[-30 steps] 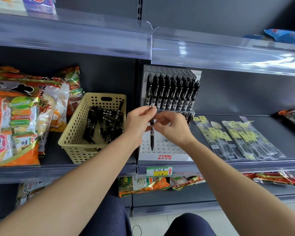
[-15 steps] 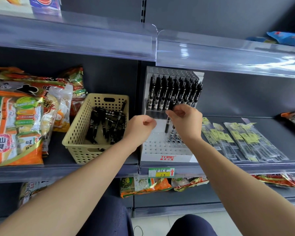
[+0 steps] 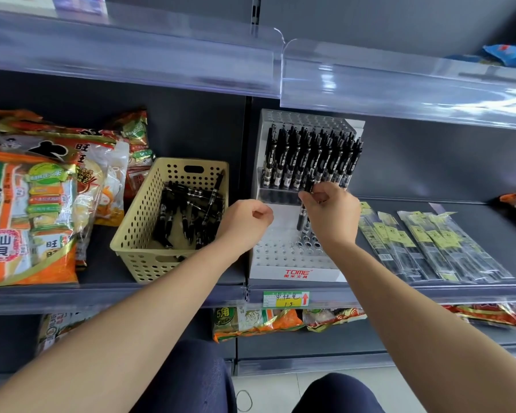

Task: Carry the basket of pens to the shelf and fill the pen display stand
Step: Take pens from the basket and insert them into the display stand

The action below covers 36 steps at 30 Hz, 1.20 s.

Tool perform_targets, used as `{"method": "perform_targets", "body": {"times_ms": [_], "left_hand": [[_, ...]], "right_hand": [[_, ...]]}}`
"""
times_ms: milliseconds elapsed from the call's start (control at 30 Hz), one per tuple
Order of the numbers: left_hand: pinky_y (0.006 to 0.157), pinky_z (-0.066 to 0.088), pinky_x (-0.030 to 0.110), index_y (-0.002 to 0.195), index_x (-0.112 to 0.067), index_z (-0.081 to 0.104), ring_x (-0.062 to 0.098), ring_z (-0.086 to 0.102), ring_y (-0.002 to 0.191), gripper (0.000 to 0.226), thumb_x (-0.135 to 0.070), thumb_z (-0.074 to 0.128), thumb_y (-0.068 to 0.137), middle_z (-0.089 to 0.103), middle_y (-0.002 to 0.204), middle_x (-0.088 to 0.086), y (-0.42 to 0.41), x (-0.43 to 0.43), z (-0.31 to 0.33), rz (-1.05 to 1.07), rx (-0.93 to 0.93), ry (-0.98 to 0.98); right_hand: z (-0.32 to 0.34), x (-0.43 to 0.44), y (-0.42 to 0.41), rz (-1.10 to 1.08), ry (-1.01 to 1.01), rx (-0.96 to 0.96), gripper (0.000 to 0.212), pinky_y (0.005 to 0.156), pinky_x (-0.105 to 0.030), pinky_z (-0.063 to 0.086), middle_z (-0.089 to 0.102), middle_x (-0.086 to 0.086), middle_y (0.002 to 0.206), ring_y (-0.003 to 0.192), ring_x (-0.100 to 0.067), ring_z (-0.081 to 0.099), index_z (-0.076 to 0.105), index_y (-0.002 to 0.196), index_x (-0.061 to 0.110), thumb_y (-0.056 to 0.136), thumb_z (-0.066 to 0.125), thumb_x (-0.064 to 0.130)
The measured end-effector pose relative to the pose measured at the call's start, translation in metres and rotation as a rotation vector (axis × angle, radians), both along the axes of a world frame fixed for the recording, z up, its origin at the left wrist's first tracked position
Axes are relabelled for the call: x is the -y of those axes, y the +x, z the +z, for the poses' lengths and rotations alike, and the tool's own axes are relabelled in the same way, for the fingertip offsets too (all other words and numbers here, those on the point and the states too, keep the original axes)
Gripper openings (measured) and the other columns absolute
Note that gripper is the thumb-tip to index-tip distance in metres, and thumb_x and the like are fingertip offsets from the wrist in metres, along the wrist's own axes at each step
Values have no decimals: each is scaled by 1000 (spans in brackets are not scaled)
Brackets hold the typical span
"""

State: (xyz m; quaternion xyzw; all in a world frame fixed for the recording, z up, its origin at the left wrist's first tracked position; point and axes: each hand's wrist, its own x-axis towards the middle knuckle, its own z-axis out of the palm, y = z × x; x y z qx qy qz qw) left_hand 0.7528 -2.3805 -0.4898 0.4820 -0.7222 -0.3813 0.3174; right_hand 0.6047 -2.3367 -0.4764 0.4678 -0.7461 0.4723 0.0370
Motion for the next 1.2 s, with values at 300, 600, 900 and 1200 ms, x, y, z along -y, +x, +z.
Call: {"method": "perform_targets", "body": {"times_ms": [300, 600, 900, 1200], "left_hand": [[61, 37, 13, 103, -22, 71, 6, 55, 89, 16, -24, 59, 93, 63, 99, -9, -1, 0, 0, 12, -4, -1], [58, 36, 13, 103, -22, 71, 2, 53, 85, 15, -23, 60, 93, 64, 101, -9, -2, -1, 1, 5, -3, 3], [60, 36, 12, 104, -21, 70, 2, 53, 85, 15, -22, 60, 93, 62, 99, -10, -1, -1, 0, 12, 5, 0], [62, 36, 12, 104, -22, 70, 4, 54, 88, 15, -23, 60, 93, 64, 101, -10, -2, -1, 0, 13, 10, 6]], "right_hand": [[-2, 1, -3, -16, 7, 1, 18, 68, -34, 52, 59, 6, 64, 63, -19, 58, 66, 81, 10, 86, 67, 28], [-9, 1, 0, -48, 96, -57, 19, 59, -28, 45, 65, 0, 71, 66, -19, 58, 69, 78, 12, 84, 69, 30], [-28, 2, -3, -112, 304, -37, 34, 51, -24, 37, 62, -14, 58, 51, -22, 45, 62, 62, 3, 83, 64, 28], [-28, 4, -5, -93, 397, -46, 44, 46, -21, 31, 43, -2, 45, 47, -22, 40, 43, 49, 14, 86, 63, 26]]}}
